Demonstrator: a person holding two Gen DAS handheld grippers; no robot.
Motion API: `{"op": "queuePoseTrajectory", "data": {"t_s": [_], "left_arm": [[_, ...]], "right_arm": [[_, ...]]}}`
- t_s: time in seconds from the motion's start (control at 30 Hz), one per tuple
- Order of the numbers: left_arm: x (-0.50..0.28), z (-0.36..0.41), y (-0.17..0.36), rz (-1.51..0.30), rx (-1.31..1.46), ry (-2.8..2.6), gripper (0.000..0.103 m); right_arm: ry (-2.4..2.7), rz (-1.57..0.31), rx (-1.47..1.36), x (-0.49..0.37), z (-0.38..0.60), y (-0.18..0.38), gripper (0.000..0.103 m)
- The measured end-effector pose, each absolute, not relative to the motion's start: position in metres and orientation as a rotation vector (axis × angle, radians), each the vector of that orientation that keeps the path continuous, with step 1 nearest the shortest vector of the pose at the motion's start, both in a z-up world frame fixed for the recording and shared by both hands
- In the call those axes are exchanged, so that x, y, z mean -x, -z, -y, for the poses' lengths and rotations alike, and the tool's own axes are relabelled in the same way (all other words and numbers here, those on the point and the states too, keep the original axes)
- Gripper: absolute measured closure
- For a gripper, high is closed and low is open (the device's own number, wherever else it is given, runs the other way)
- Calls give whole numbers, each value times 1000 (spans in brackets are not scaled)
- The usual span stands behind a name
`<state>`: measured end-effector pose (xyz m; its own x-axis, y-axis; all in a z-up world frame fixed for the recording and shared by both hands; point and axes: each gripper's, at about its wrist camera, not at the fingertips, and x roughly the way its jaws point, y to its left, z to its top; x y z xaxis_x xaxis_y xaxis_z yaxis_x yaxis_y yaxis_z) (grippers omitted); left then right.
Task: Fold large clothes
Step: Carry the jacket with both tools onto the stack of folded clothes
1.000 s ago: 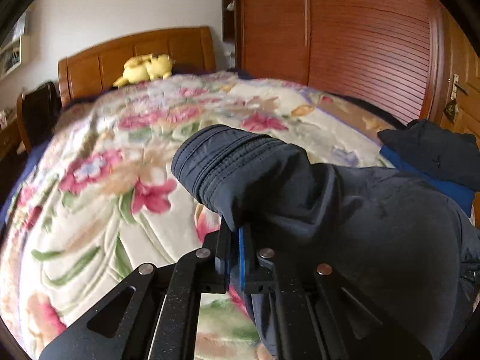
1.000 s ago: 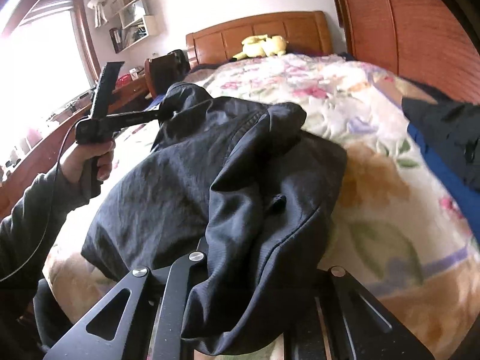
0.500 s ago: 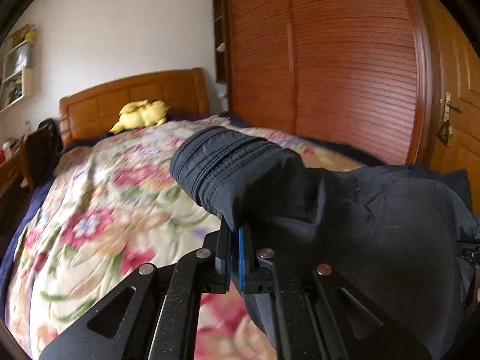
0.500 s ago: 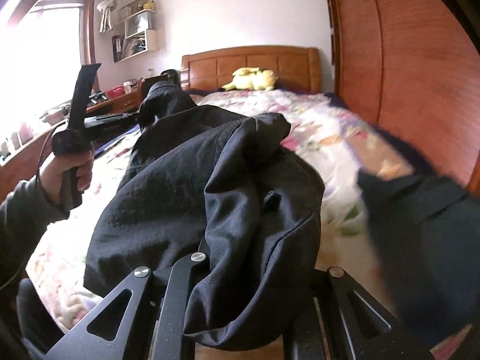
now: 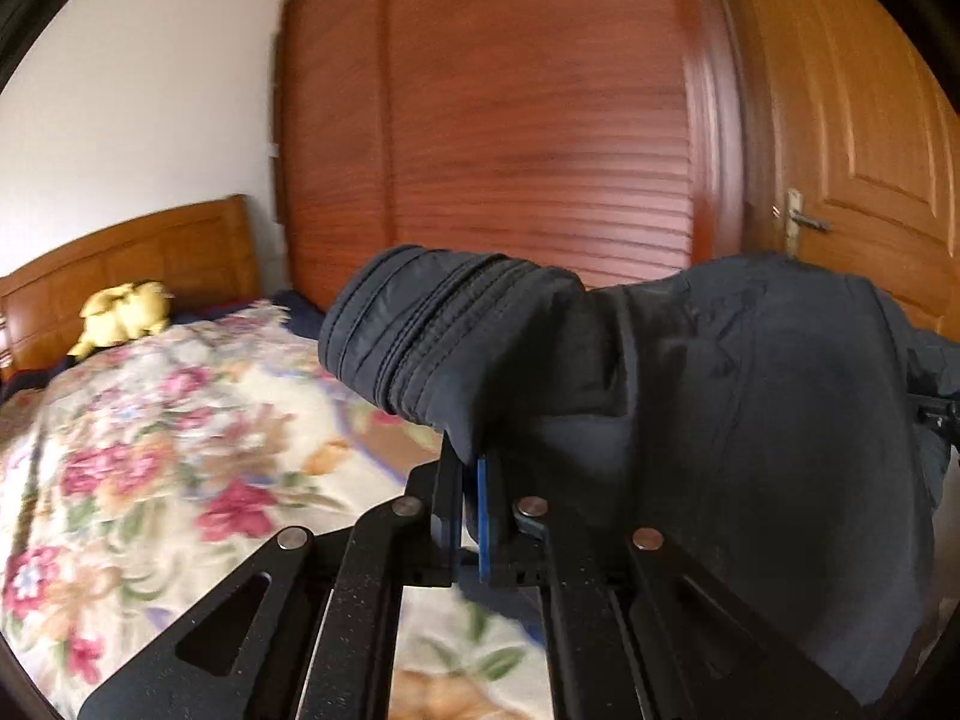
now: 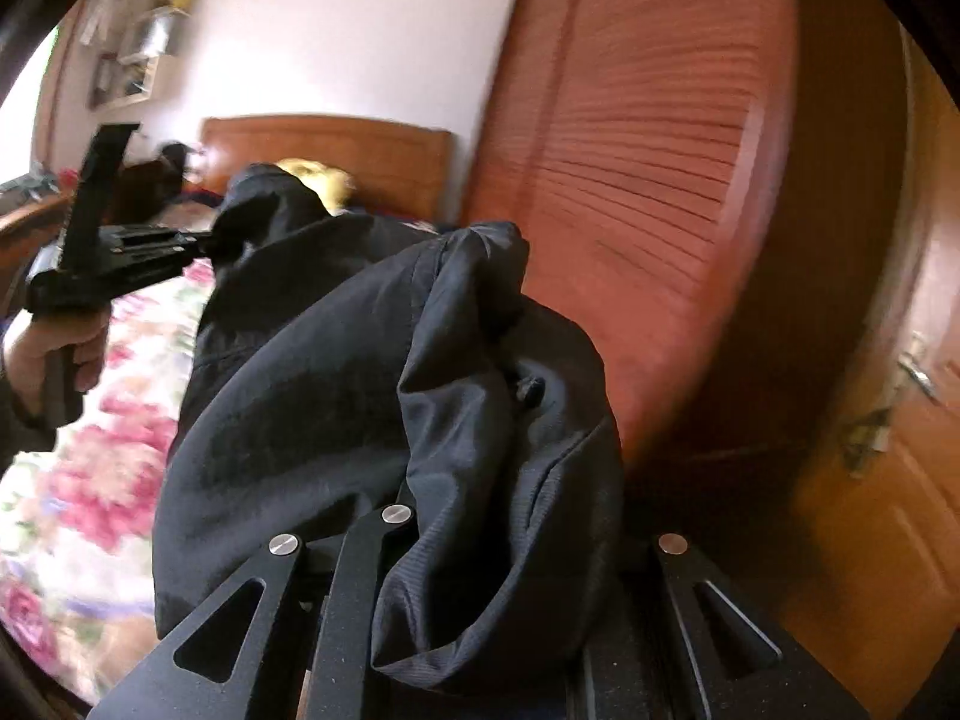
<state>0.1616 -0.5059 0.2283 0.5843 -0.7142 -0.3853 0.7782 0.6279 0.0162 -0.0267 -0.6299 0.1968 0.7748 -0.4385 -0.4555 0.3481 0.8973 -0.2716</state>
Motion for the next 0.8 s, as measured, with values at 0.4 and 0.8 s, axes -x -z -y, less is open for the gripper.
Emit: {"op": "queuePoseTrajectory", "data": {"t_s": [0.4, 0.8], "left_arm": [[-172, 565, -142, -541, -288, 844, 97], [-121, 513, -150, -496, -267, 996, 47]], "right_arm": [[492, -639, -64, 53, 717, -130, 67], [682, -439, 140, 59, 630, -164, 40]]}}
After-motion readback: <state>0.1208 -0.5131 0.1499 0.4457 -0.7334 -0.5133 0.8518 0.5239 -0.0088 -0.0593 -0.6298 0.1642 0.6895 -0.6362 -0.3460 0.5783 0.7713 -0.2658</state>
